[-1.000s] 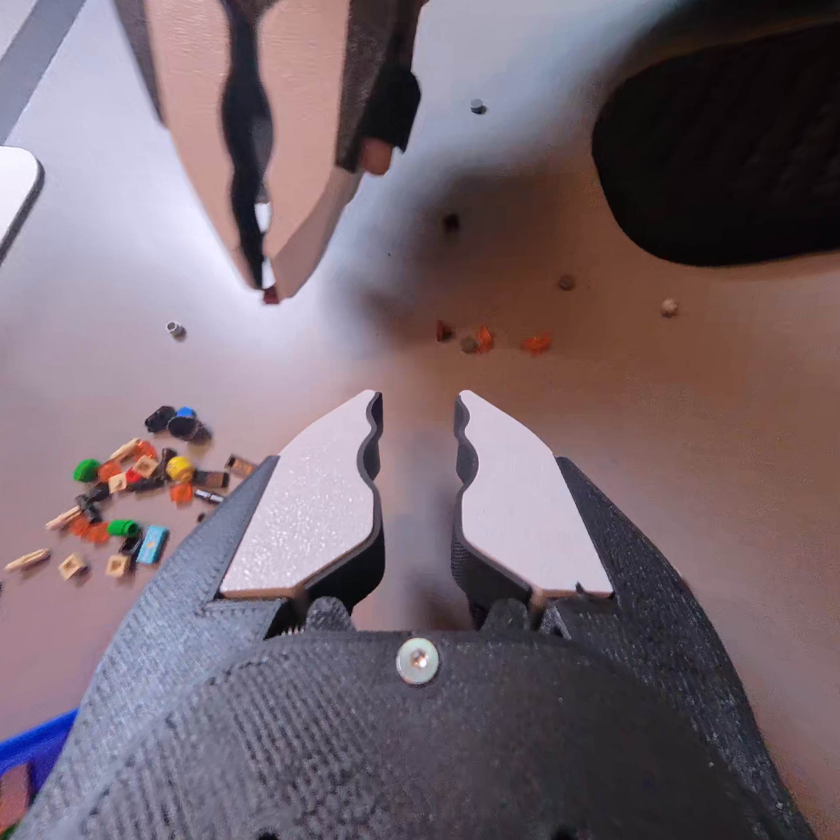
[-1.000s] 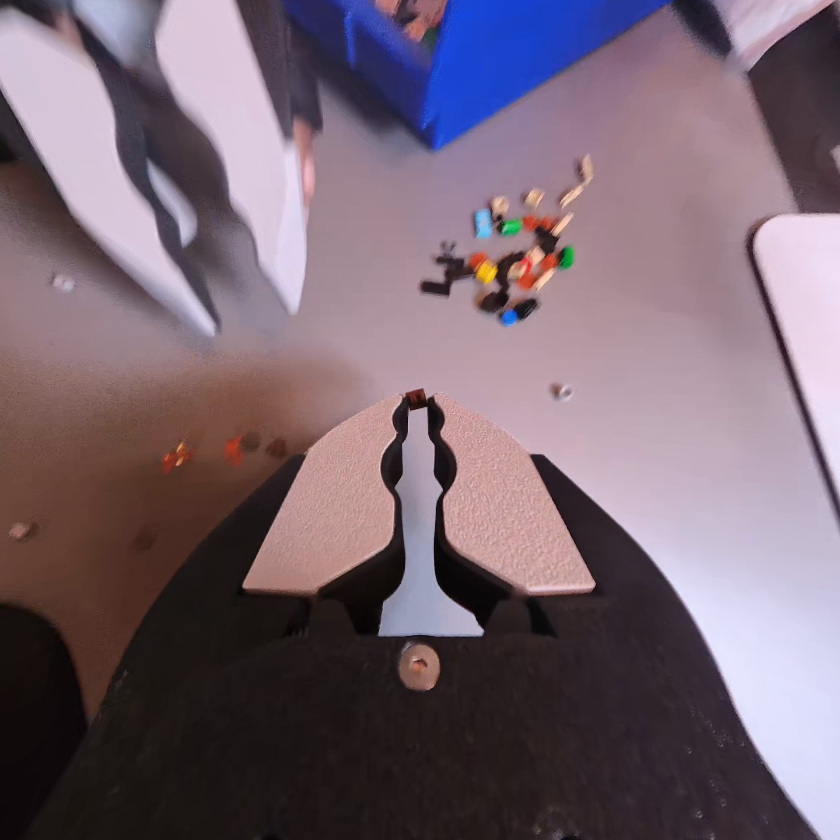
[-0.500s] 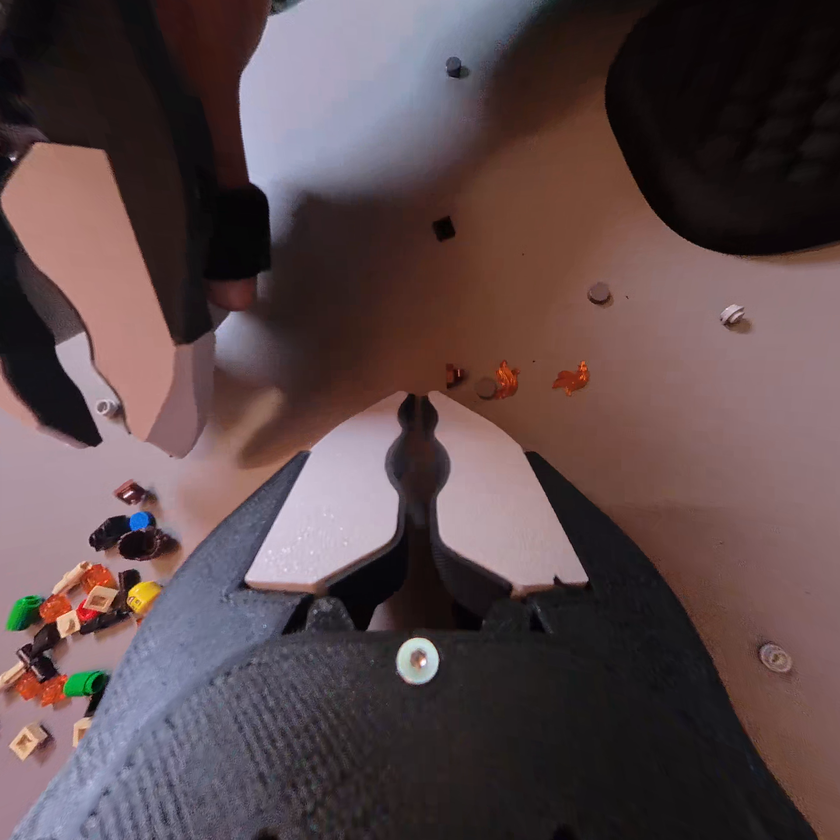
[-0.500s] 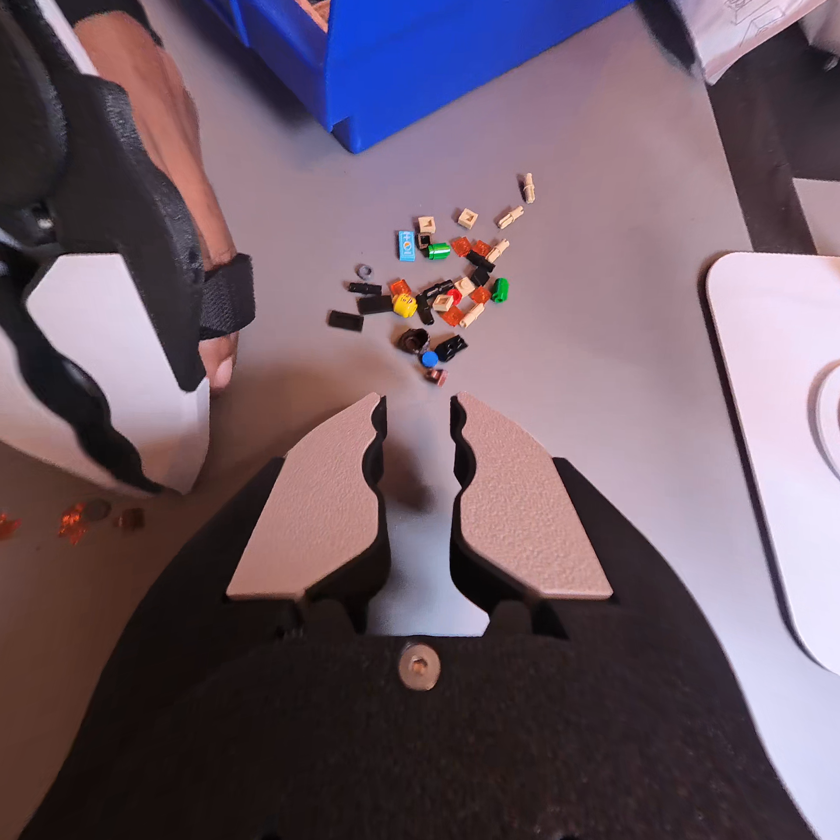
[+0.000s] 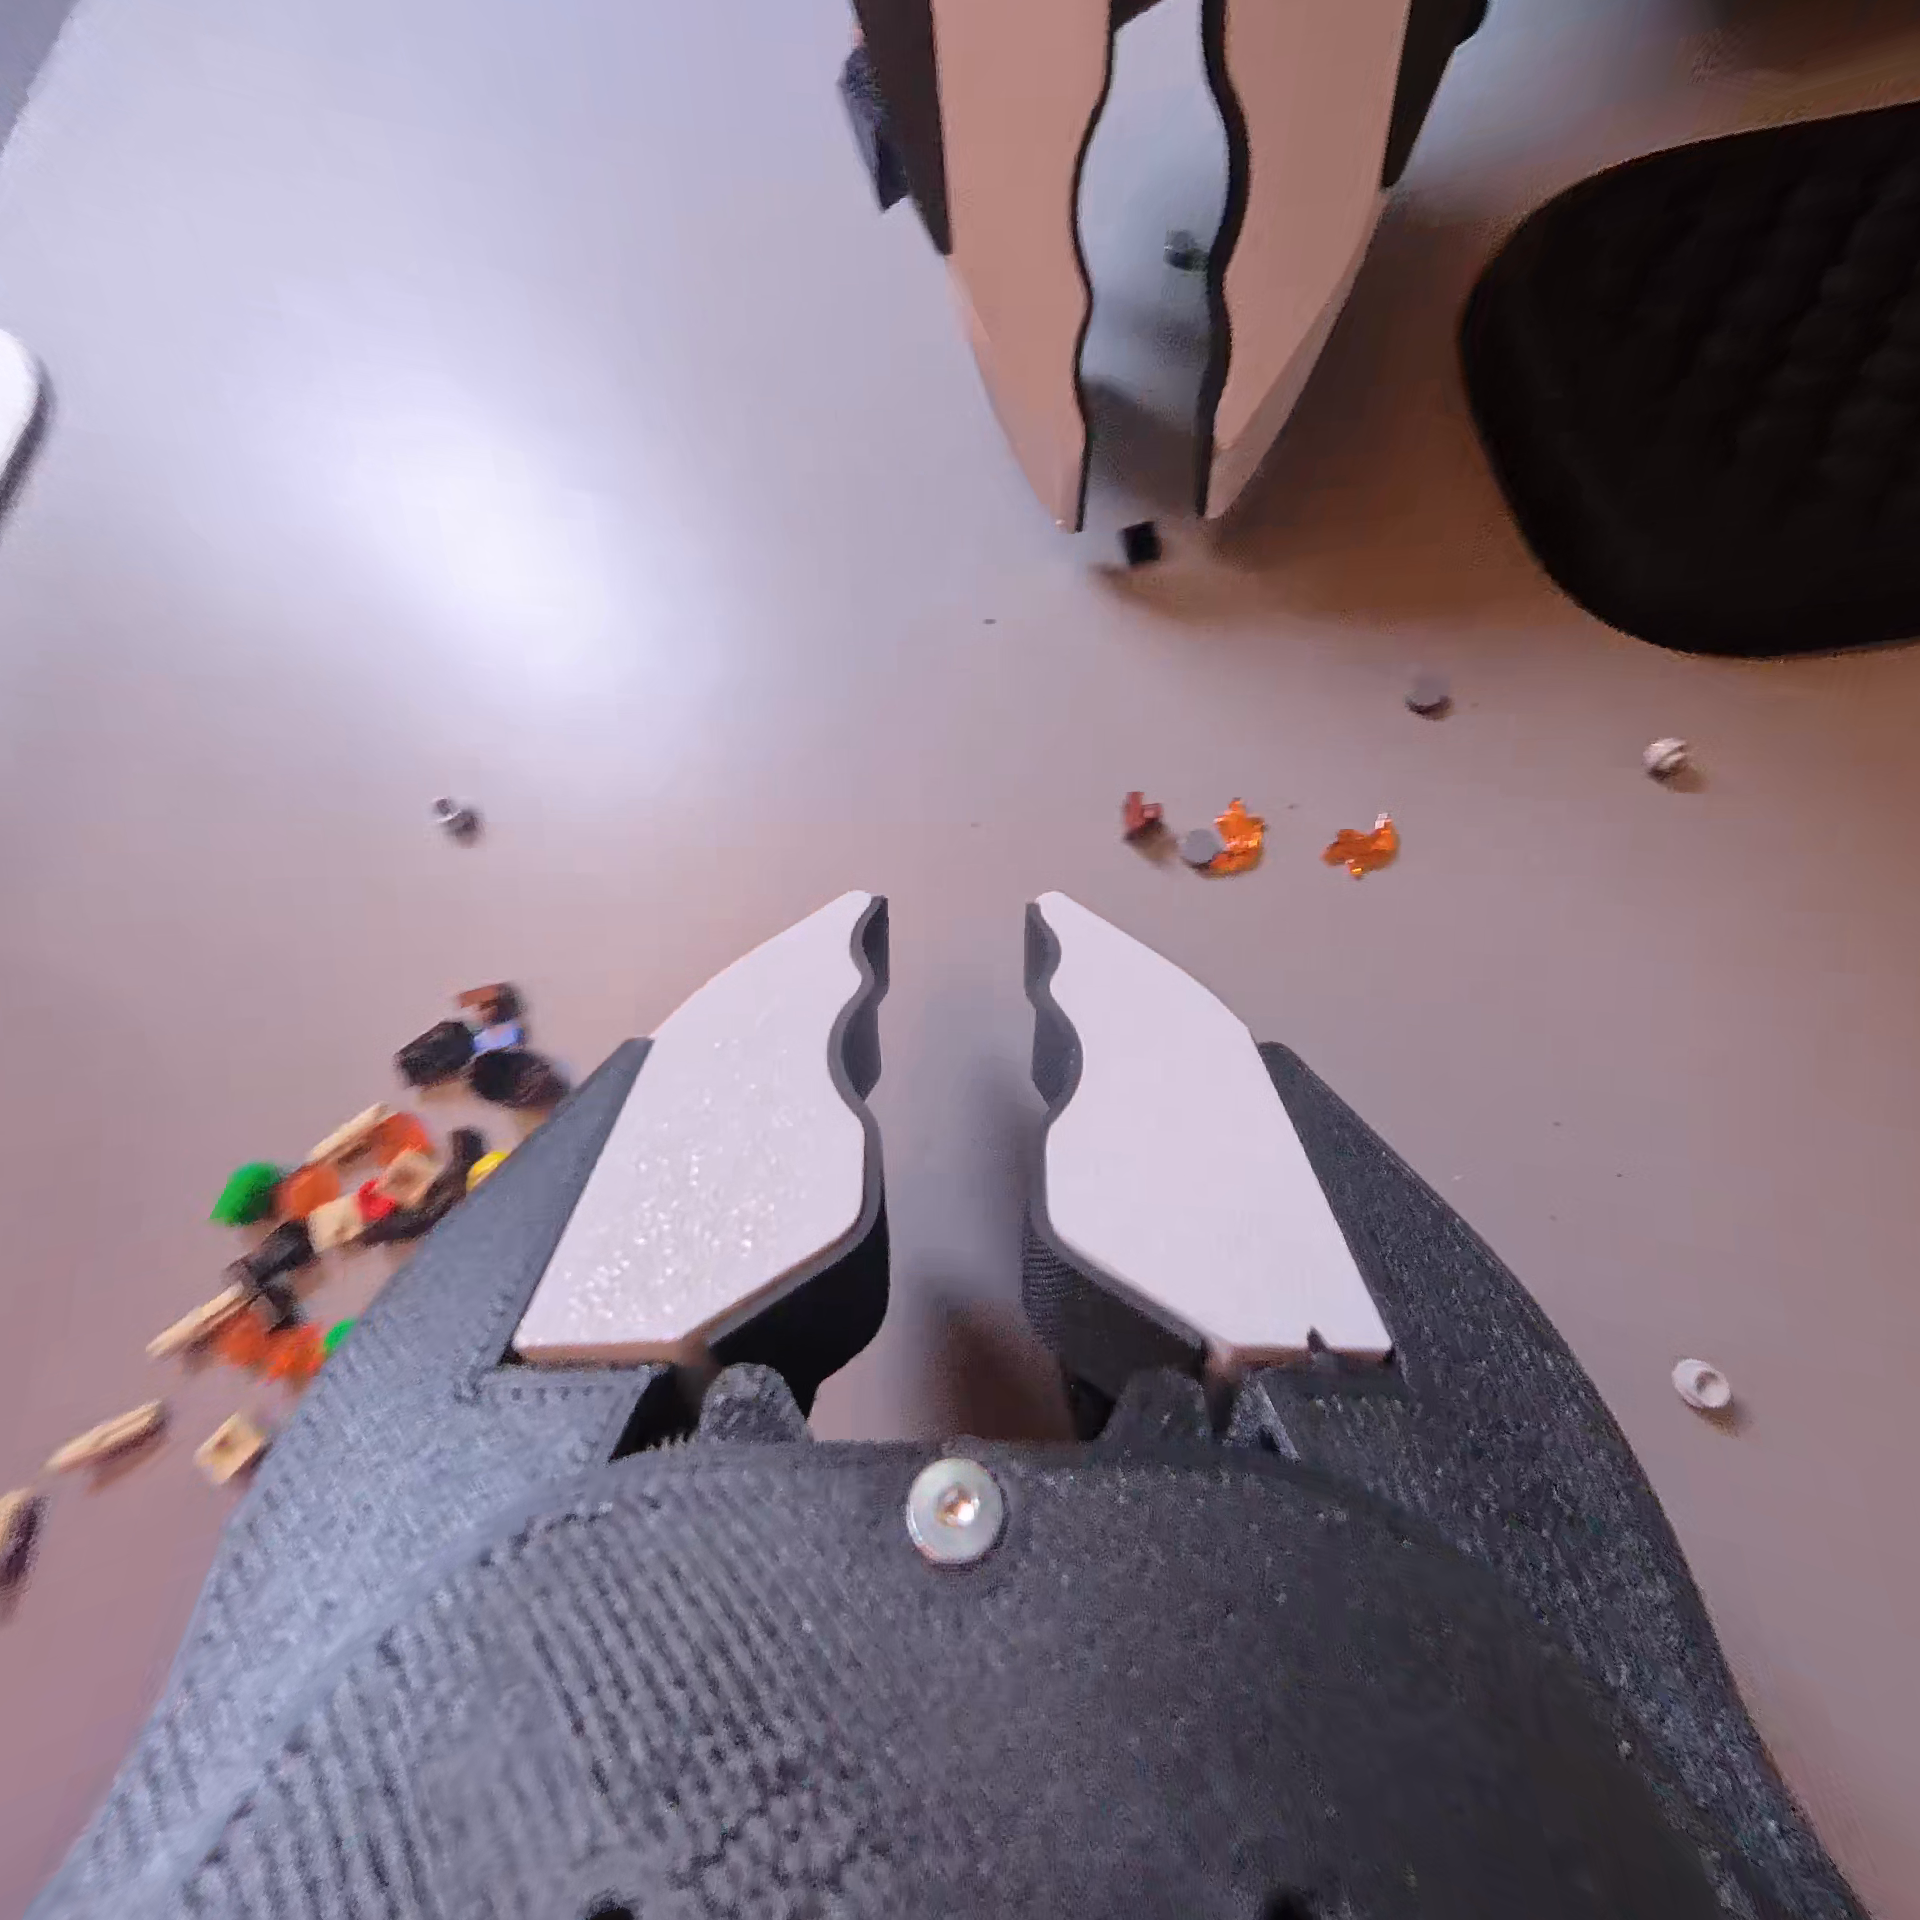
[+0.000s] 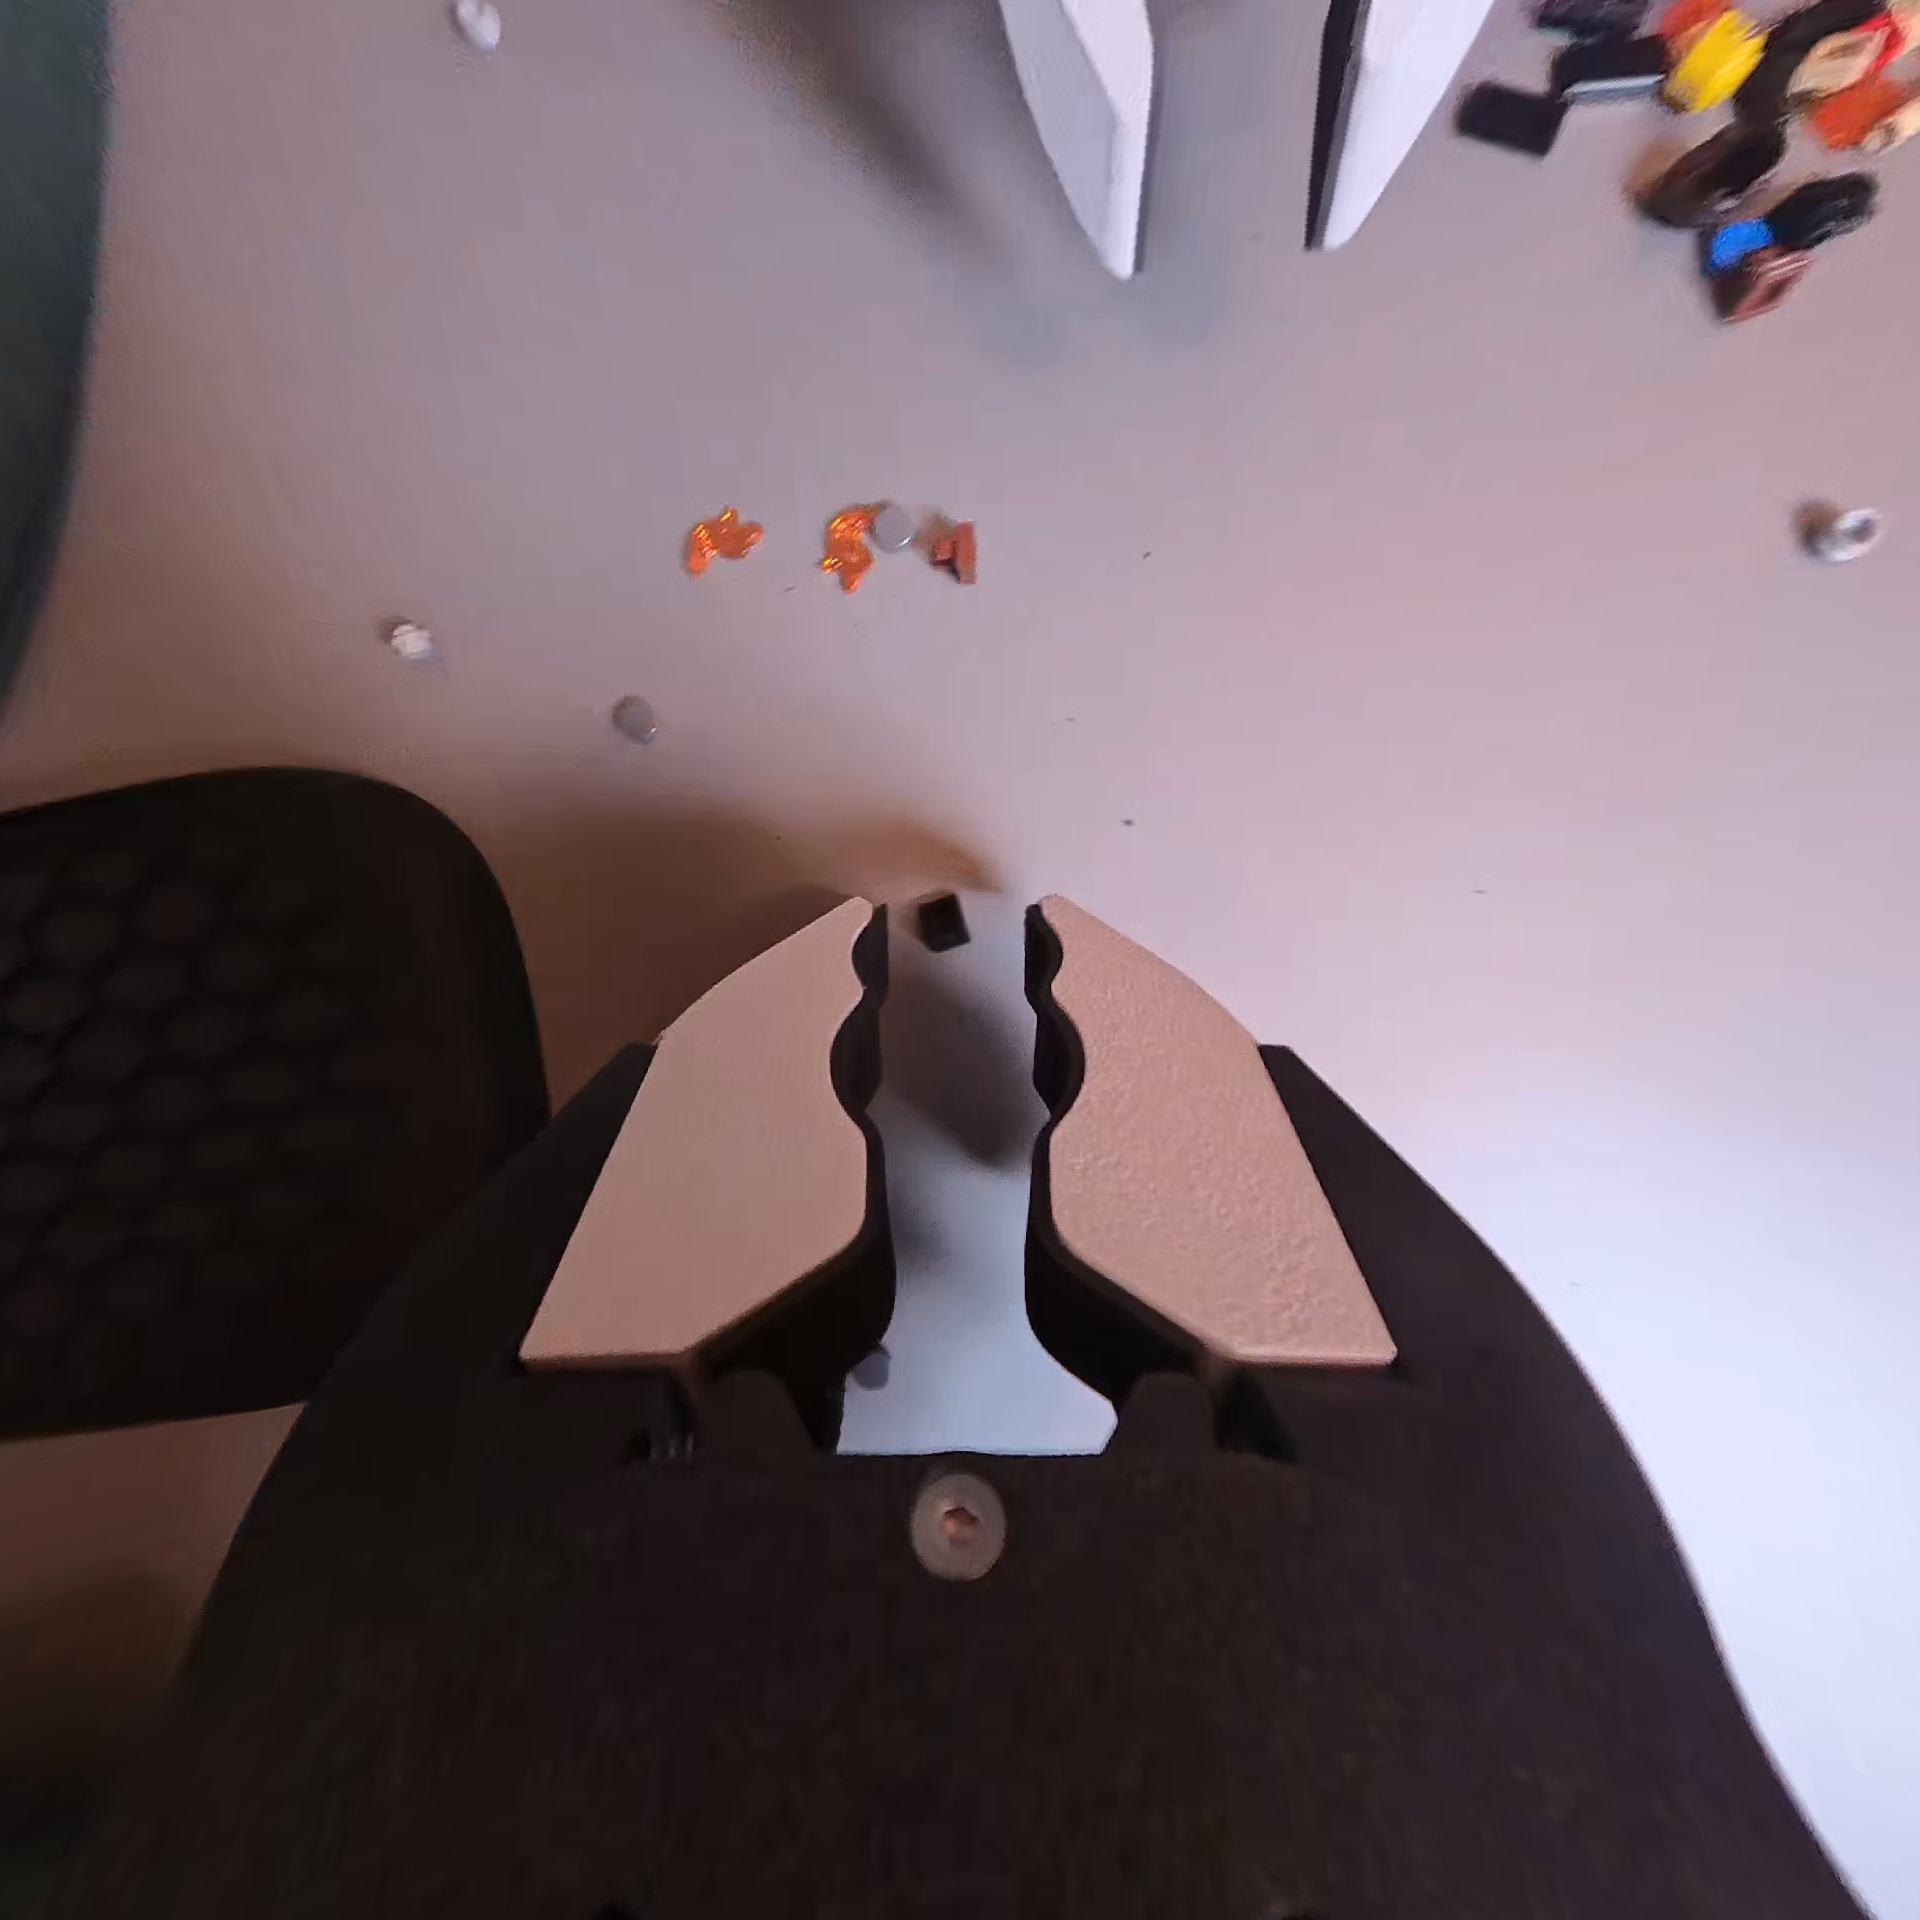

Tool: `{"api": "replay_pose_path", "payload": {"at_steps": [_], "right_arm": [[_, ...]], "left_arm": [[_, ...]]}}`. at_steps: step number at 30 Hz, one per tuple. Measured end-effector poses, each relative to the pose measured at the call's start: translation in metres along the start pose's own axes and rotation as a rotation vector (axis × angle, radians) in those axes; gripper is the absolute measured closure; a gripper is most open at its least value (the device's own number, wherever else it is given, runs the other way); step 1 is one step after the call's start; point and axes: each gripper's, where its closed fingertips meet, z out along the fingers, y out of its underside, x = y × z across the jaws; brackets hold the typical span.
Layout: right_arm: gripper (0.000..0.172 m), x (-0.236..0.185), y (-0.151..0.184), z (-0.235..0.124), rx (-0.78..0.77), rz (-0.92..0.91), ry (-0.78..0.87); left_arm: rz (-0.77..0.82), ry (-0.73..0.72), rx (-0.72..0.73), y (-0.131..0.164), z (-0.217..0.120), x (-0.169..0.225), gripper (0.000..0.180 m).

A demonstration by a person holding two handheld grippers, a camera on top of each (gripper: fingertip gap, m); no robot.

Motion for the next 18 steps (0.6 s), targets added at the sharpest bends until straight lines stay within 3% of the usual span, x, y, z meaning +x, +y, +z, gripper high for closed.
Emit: {"api": "replay_pose_path", "payload": {"at_steps": [2,5,9,13,18], "right_arm": [[0.148,-0.003,0.003,0.006,-0.034,-0.02,0.022],[0.163,-0.003,0.004,0.008,-0.06,-0.028,0.026],[0.164,0.008,-0.003,0.007,-0.033,-0.027,0.047],[0.164,0.026,-0.022,0.001,0.065,-0.022,0.102],[0.164,0.04,-0.035,0.002,0.131,-0.01,0.144]], "left_arm": [[0.012,0.061,-0.012,0.0,0.012,0.013,0.153],[0.039,0.128,-0.037,0.0,0.025,0.029,0.153],[0.061,0.159,-0.038,-0.005,0.035,0.037,0.156],[0.122,0.132,-0.066,-0.004,0.039,0.033,0.173],[0.141,0.071,-0.063,-0.006,0.041,0.02,0.173]]}}
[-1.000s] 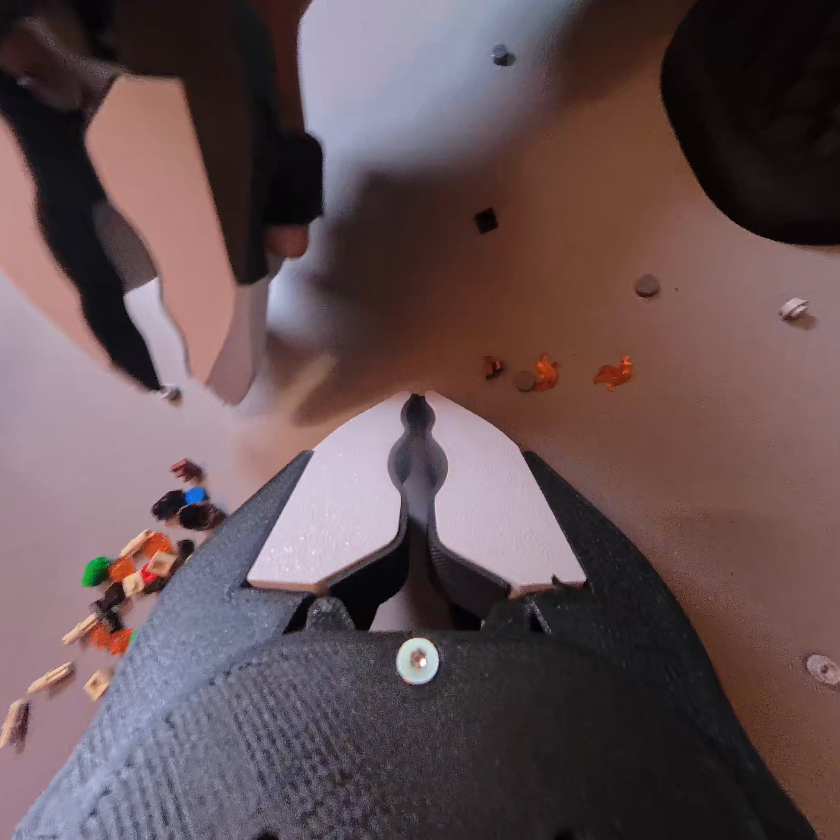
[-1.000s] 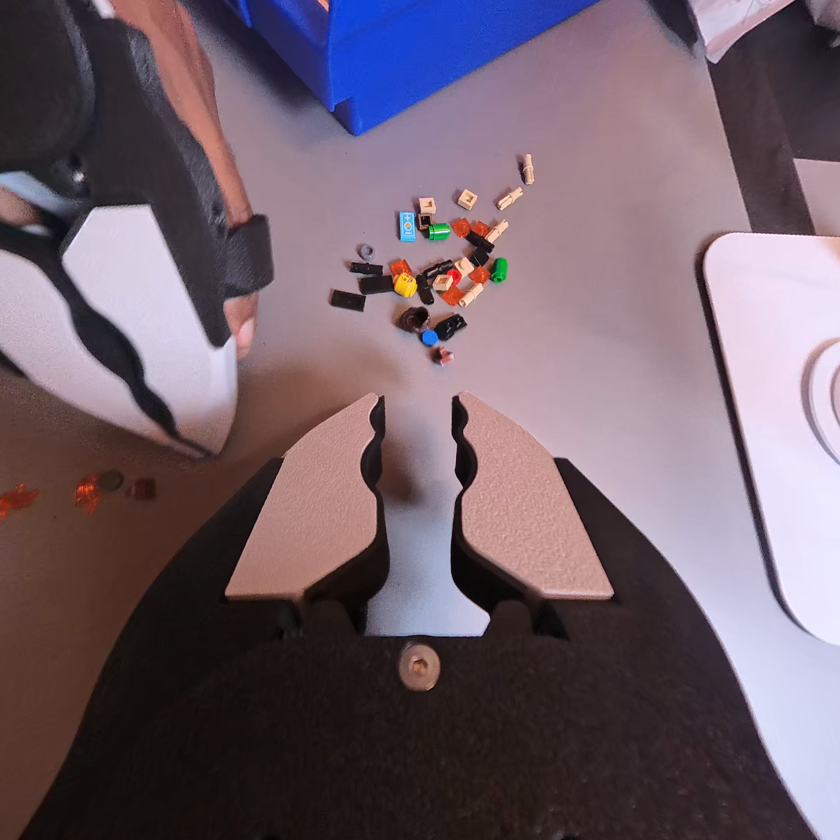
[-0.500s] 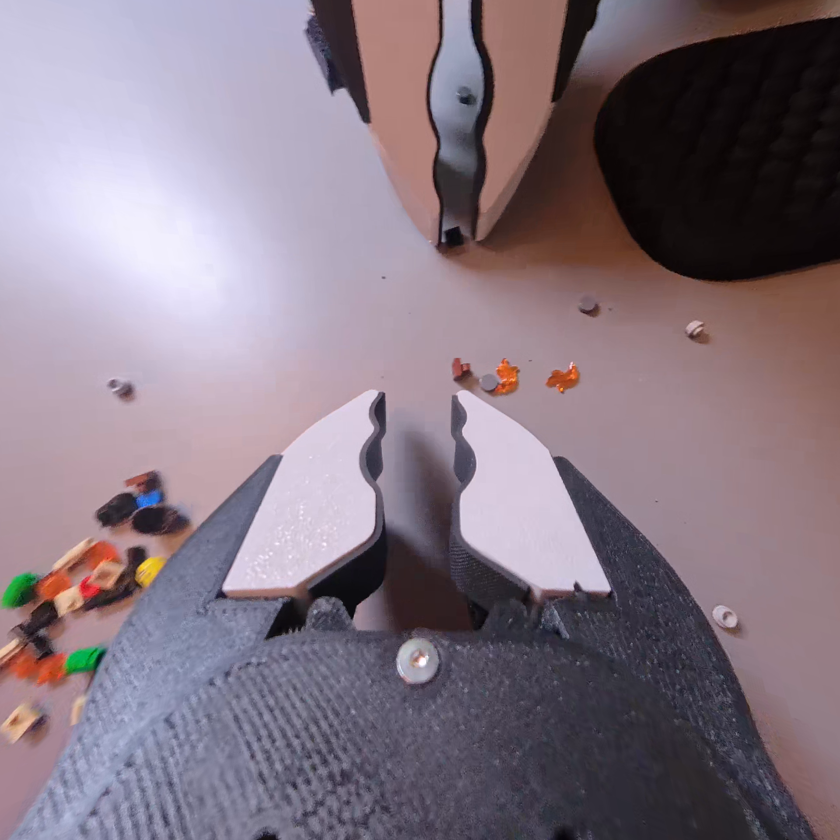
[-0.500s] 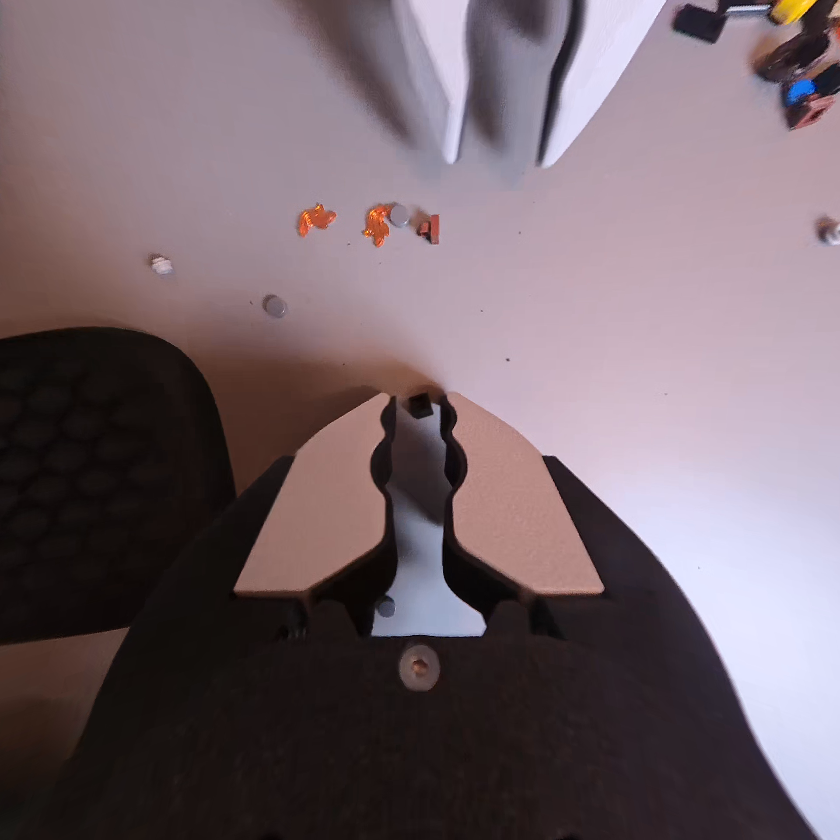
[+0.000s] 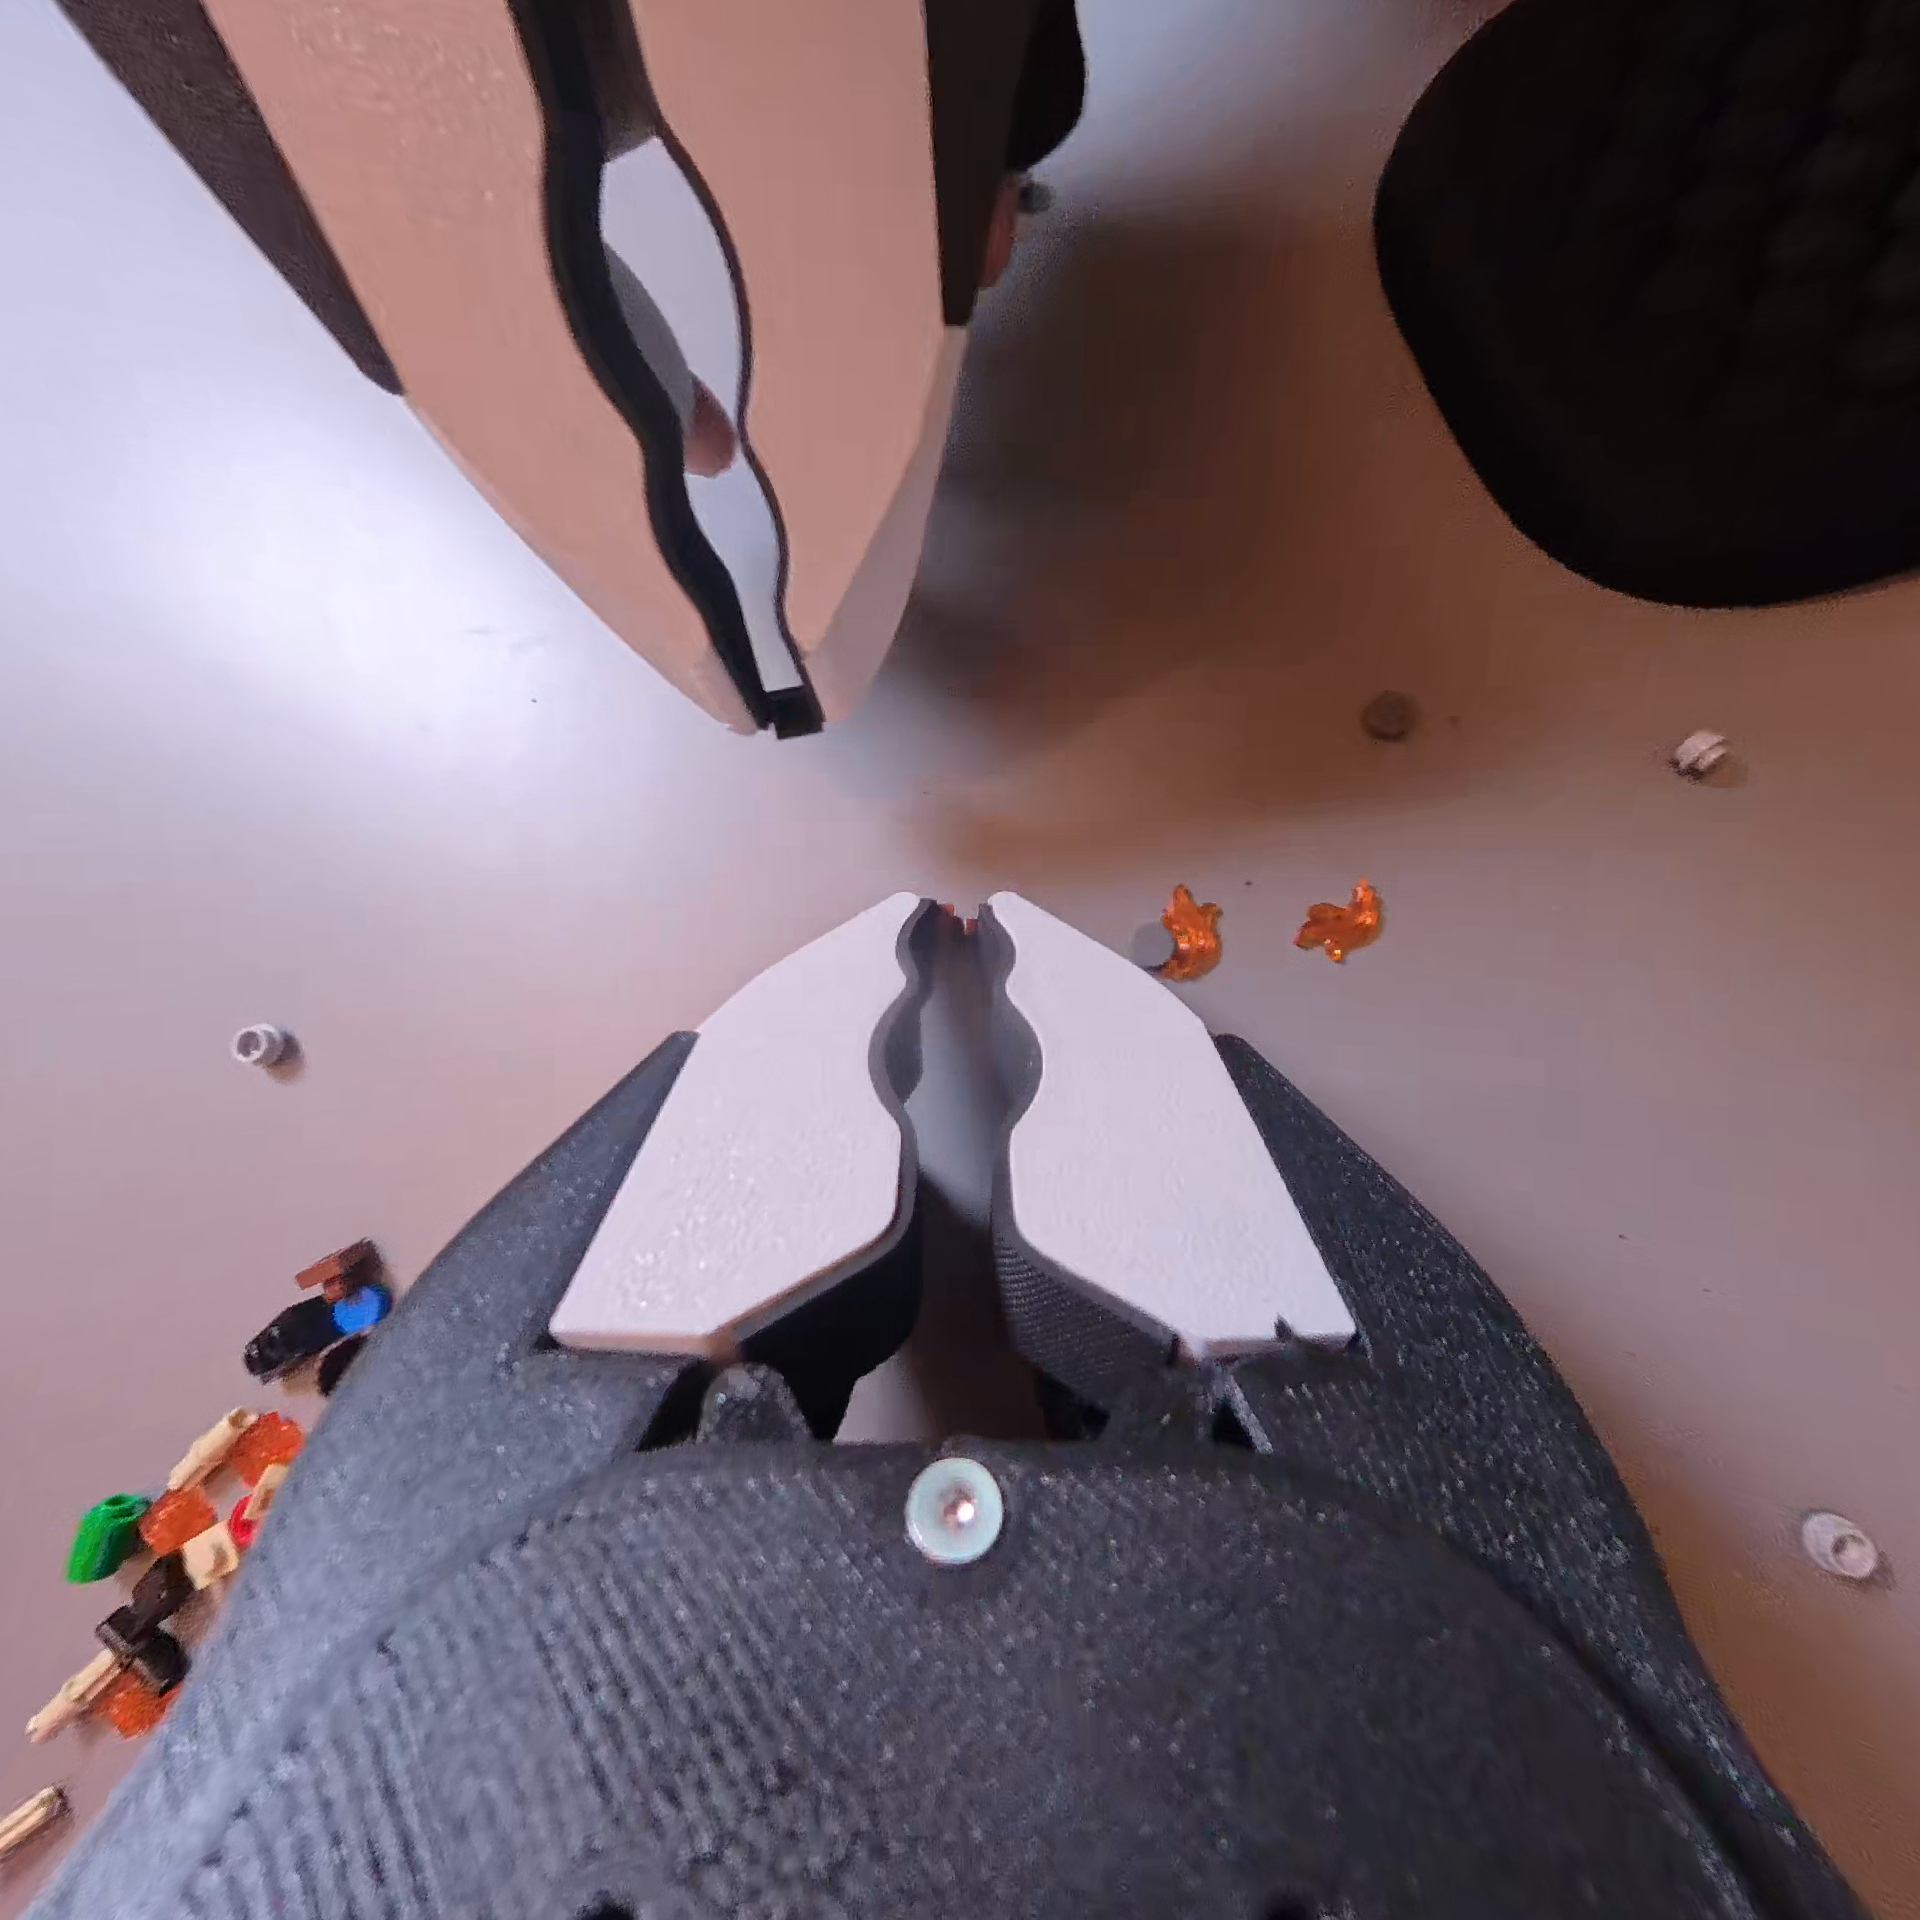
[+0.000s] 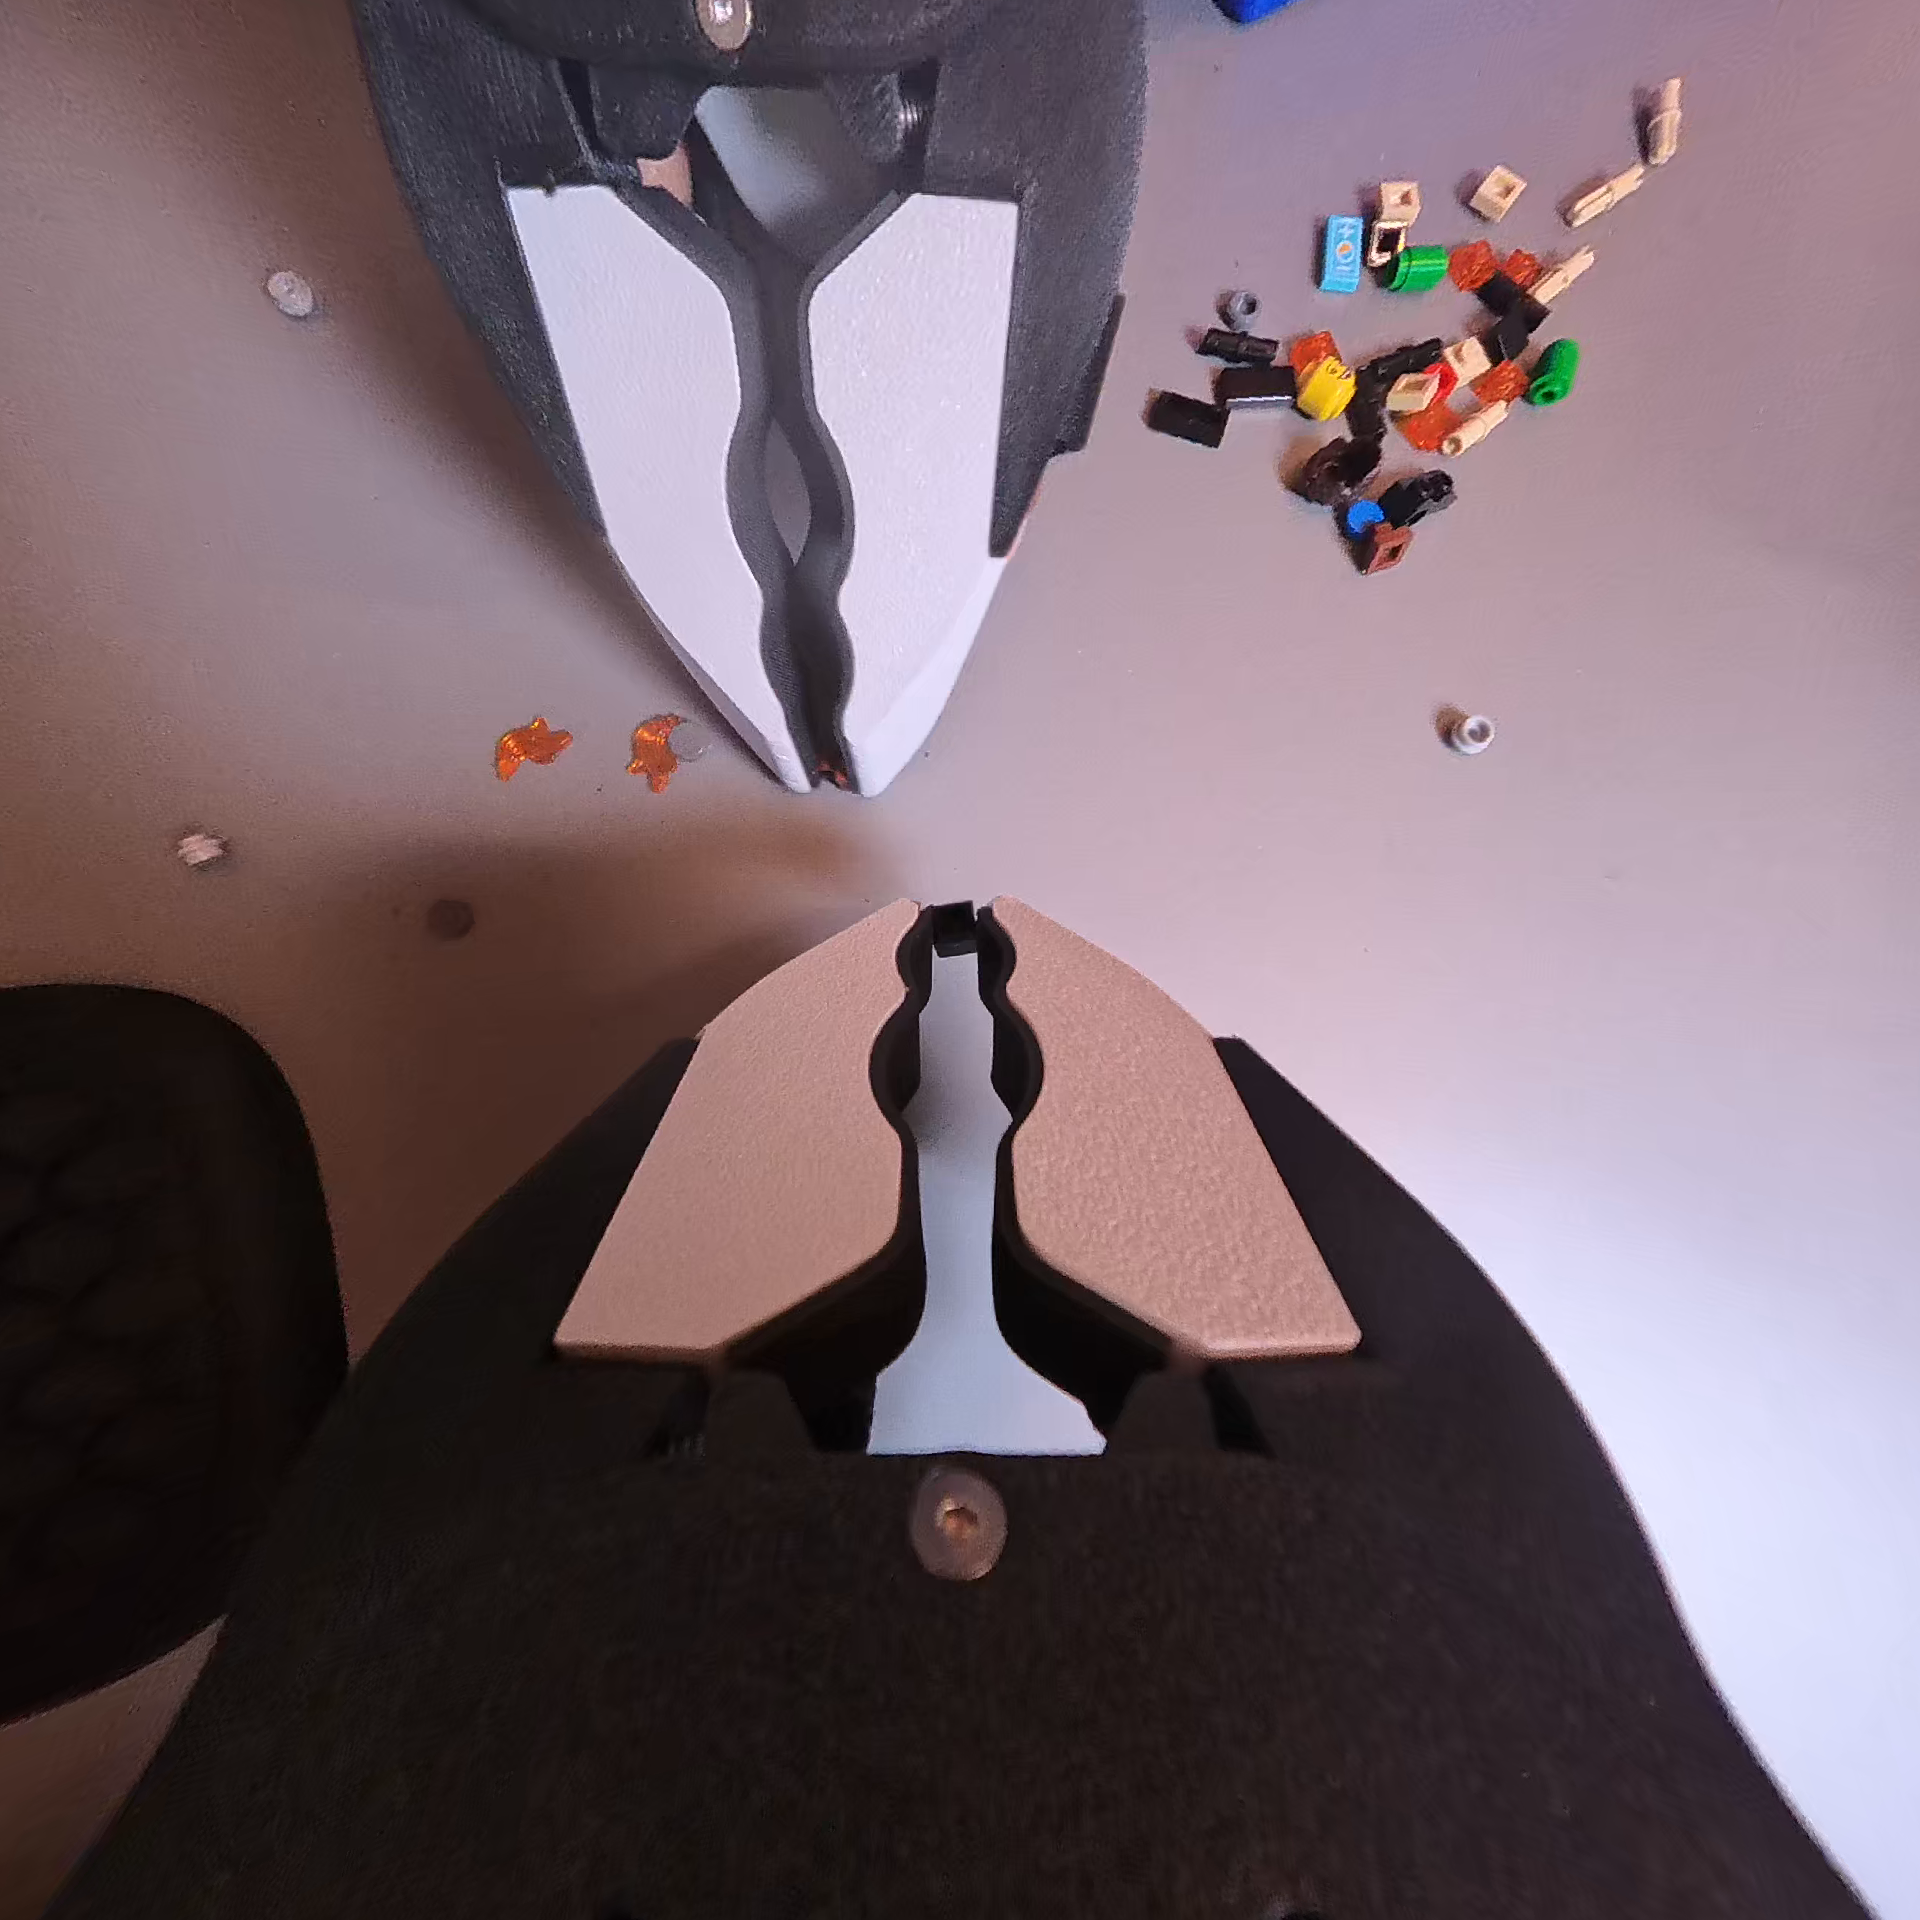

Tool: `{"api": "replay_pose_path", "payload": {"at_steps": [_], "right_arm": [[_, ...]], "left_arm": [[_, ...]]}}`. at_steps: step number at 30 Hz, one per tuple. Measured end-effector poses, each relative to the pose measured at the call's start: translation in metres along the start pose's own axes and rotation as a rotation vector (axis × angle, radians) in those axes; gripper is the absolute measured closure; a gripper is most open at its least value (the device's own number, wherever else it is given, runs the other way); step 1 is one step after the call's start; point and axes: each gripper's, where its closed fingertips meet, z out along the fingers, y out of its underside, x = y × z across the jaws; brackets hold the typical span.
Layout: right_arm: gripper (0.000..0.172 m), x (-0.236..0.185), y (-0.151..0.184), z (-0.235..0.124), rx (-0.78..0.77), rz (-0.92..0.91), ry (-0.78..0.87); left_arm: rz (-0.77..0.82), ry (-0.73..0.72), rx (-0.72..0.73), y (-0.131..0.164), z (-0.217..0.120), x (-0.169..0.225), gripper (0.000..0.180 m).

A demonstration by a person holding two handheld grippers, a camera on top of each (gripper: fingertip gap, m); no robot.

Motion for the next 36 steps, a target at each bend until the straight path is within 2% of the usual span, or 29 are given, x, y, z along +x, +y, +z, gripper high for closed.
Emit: {"api": "replay_pose_path", "payload": {"at_steps": [7,12,14,17,20,26,28,30,33,36], "right_arm": [[0.164,0.026,0.021,-0.003,-0.077,0.052,0.115],[0.162,0.048,0.048,-0.02,-0.113,0.149,0.204],[0.153,0.053,0.058,-0.024,-0.115,0.189,0.232],[0.145,0.053,0.064,-0.033,-0.09,0.221,0.272],[0.143,0.044,0.069,-0.048,-0.077,0.226,0.296],[0.145,-0.025,0.09,-0.063,-0.11,0.238,0.108],[0.147,-0.041,0.101,-0.062,-0.139,0.251,0.081],[0.15,-0.046,0.105,-0.061,-0.134,0.257,0.093],[0.164,-0.048,0.107,-0.061,-0.128,0.275,0.092],[0.164,-0.046,0.106,-0.061,-0.14,0.272,0.077]], "left_arm": [[-0.028,-0.08,0.045,-0.012,0.008,-0.033,0.173],[-0.031,-0.131,0.053,-0.035,0.033,-0.063,0.173],[-0.03,-0.138,0.06,-0.043,0.044,-0.072,0.172],[-0.041,-0.106,0.094,-0.057,0.055,-0.075,0.154],[-0.046,-0.098,0.138,-0.064,0.048,-0.076,0.136],[-0.026,-0.054,0.18,-0.057,0.006,-0.053,0.127],[-0.019,-0.029,0.169,-0.049,-0.005,-0.041,0.13],[0.004,0.017,0.146,-0.039,-0.012,-0.024,0.136],[0.045,0.119,0.098,-0.022,-0.018,0.007,0.146],[0.078,0.208,0.051,-0.009,-0.018,0.033,0.15]]}}
